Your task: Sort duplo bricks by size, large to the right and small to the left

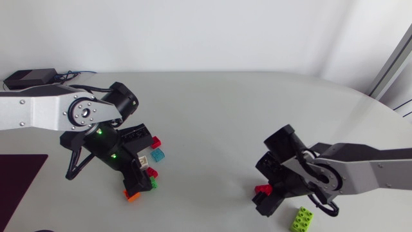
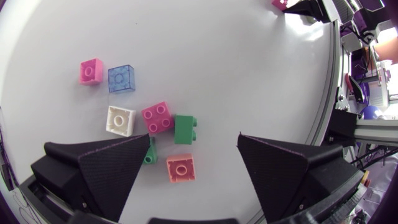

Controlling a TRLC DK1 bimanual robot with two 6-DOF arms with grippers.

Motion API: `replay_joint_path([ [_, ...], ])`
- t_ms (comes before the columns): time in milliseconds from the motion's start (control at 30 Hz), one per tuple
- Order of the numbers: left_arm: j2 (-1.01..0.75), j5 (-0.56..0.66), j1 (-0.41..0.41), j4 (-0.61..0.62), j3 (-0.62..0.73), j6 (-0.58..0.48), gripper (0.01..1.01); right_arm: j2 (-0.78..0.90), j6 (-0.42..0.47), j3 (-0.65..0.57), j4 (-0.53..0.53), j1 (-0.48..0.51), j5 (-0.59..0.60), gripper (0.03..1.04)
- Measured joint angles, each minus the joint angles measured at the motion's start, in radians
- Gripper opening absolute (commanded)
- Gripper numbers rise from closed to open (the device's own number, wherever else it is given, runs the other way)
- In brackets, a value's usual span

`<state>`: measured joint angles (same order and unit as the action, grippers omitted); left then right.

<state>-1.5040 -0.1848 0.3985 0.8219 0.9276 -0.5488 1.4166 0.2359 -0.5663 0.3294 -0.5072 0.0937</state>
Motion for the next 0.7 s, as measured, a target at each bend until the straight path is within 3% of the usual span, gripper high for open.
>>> replay_joint_path([
  [167, 0.0, 0.0, 0.0, -0.012, 0.0, 0.0, 0.982, -0.002, 0.104, 0.002, -0.016, 0.193, -0.018, 0.99],
  [267, 0.0, 0.0, 0.001, -0.014, 0.0, 0.0, 0.982, -0.022, 0.148, 0.014, -0.01, 0.258, -0.04, 0.99],
  [700, 0.002, -0.003, 0.009, -0.014, 0.0, 0.0, 0.982, -0.188, 0.138, 0.031, 0.096, 0.225, -0.079, 0.99],
])
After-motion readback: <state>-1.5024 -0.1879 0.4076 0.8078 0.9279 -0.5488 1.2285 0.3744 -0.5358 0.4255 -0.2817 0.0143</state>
